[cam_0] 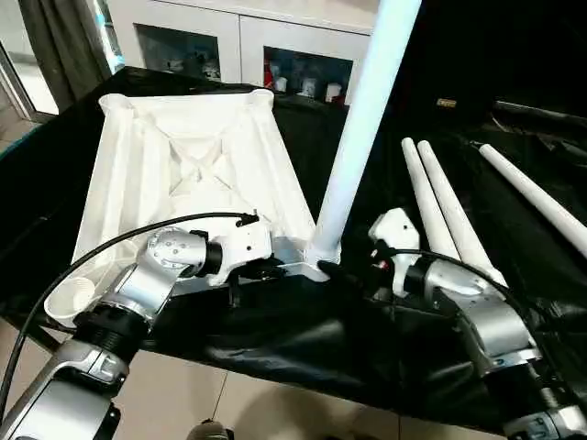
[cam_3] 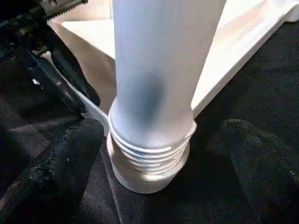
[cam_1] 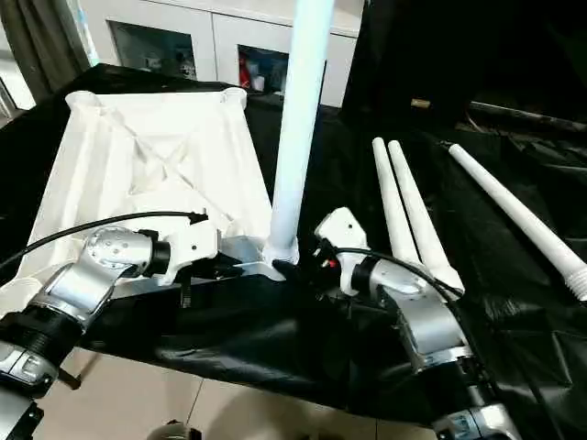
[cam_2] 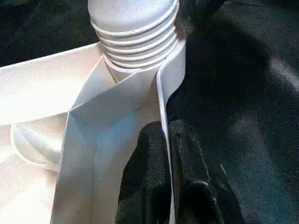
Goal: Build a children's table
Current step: Rotate leg to tighten
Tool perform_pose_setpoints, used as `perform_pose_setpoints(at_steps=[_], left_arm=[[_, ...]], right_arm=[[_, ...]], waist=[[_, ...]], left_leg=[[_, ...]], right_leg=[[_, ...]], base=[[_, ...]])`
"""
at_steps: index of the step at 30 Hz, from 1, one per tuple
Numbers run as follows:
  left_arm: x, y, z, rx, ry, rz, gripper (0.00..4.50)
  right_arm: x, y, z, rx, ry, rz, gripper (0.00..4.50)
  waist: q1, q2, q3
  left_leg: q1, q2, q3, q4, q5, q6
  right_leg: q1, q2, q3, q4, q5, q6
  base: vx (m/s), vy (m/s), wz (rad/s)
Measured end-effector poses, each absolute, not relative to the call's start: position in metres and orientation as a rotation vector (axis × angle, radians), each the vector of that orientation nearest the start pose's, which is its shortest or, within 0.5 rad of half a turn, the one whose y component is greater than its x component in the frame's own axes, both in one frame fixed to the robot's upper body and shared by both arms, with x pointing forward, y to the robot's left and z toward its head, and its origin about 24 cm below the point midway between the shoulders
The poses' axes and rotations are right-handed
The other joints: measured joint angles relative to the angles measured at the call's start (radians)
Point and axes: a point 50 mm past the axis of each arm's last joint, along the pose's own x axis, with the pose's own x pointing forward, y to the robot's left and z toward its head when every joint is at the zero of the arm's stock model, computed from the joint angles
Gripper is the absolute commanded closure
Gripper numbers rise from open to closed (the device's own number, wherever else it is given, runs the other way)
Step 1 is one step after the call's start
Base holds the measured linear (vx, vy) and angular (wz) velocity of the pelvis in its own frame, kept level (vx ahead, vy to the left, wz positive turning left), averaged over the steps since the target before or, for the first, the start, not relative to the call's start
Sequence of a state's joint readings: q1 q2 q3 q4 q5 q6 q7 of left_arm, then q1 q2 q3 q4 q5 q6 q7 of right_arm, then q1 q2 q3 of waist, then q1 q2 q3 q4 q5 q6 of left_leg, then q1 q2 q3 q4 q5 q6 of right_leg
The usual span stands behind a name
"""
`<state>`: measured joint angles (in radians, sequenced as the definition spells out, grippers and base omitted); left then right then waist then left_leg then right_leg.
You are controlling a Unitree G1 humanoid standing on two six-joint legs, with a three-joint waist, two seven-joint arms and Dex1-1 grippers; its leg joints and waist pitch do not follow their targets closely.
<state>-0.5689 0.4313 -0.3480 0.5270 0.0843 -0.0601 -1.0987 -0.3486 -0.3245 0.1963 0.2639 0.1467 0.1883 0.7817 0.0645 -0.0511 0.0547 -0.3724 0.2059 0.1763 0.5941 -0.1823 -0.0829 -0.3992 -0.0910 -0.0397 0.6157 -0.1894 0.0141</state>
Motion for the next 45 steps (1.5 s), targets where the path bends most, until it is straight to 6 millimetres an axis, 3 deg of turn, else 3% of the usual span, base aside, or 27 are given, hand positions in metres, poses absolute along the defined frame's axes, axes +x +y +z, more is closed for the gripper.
perform_pose_setpoints(at_steps=[6,7,16,17,28,33,39,44,45], left_arm=[[0.314,0.136,0.058,0.634,0.329,-1.312,4.44],[0.314,0.135,0.058,0.634,0.330,-1.313,4.50],[0.314,0.135,0.058,0.632,0.333,-1.324,4.50],[0.314,0.135,0.058,0.631,0.334,-1.323,4.50],[0.318,0.135,0.058,0.611,0.361,-1.305,4.50],[0.329,0.122,0.055,0.537,0.403,-1.216,4.50],[0.342,0.091,0.050,0.503,0.415,-1.086,4.50],[0.345,0.071,0.043,0.479,0.426,-0.980,4.50],[0.345,0.071,0.043,0.478,0.426,-0.979,4.50]], right_arm=[[0.301,-0.124,0.048,-0.169,0.239,0.968,0.00],[0.302,-0.123,0.049,-0.167,0.236,0.973,0.29],[0.304,-0.121,0.047,-0.159,0.234,0.995,0.91],[0.305,-0.121,0.047,-0.159,0.232,0.999,1.17],[0.305,-0.119,0.043,-0.128,0.227,0.992,1.76],[0.313,-0.117,0.035,-0.013,0.223,0.804,1.78],[0.324,-0.109,0.028,0.061,0.233,0.523,1.78],[0.334,-0.099,0.025,0.079,0.262,0.342,1.78],[0.334,-0.099,0.025,0.078,0.261,0.341,1.43]], waist=[[0.001,0.000,0.000],[0.001,0.000,0.000],[0.005,0.000,0.000],[0.005,0.000,0.000],[0.004,0.000,0.000],[-0.004,0.003,-0.002],[-0.005,0.010,-0.008],[-0.007,0.017,-0.020],[-0.007,0.018,-0.020]], left_leg=[[0.000,0.000,0.001,0.000,0.000,0.000],[0.000,0.000,0.001,0.000,0.000,0.000],[0.000,0.000,0.001,0.000,0.000,0.000],[0.000,0.000,0.001,0.000,0.000,0.000],[0.001,0.000,0.001,0.000,0.000,0.000],[0.003,0.000,0.002,0.000,0.000,0.000],[0.005,0.000,0.002,0.000,0.000,0.000],[0.006,-0.001,0.001,0.000,0.000,0.000],[0.006,-0.001,0.001,0.000,0.000,0.000]], right_leg=[[0.000,0.000,0.000,0.000,0.000,0.000],[0.000,0.000,0.000,0.000,0.000,0.000],[0.000,0.000,0.000,0.000,0.000,0.000],[0.000,0.000,0.000,0.000,0.000,0.000],[0.001,0.000,0.000,0.001,0.001,-0.001],[0.001,-0.001,0.002,0.001,0.003,-0.005],[0.004,-0.001,0.001,0.000,0.002,-0.003],[0.006,-0.001,0.001,-0.003,-0.001,0.001],[0.007,-0.001,0.000,-0.003,-0.001,0.002]], base=[[0.000,0.000,0.00],[0.000,0.000,0.00],[0.000,0.000,0.00],[0.000,0.000,0.00],[0.000,0.000,0.00],[0.000,0.000,0.00],[0.000,0.000,0.00],[0.000,0.000,0.00],[0.000,0.000,0.00]])
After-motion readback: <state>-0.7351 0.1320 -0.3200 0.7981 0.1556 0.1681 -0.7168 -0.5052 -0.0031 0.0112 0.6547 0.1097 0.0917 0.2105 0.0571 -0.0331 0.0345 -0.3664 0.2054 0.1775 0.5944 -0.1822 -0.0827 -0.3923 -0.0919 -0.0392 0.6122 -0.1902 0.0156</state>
